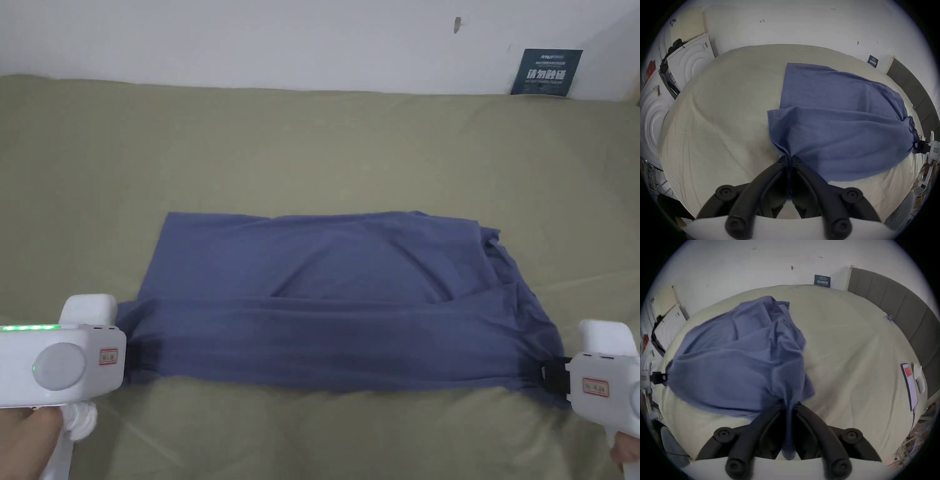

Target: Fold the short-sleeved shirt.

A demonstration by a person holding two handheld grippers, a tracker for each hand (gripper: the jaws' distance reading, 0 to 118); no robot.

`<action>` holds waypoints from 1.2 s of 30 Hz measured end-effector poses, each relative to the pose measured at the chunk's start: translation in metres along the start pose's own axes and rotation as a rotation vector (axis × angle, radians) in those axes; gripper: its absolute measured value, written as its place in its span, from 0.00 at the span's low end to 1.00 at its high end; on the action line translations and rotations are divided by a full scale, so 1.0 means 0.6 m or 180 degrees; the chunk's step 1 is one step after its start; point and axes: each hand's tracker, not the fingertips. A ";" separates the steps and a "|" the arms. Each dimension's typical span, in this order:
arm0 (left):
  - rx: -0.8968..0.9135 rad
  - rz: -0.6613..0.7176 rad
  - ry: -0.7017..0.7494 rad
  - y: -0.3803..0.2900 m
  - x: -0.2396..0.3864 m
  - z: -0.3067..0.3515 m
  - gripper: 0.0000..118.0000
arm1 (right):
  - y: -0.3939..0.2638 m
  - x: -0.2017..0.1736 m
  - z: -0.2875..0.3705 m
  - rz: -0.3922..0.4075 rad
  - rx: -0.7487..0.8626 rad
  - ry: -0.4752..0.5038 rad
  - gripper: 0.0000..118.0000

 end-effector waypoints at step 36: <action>0.0315 0.0052 -0.0112 0.053 -0.034 0.014 0.02 | 0.044 -0.045 0.083 0.0001 0.0479 0.0039 0.00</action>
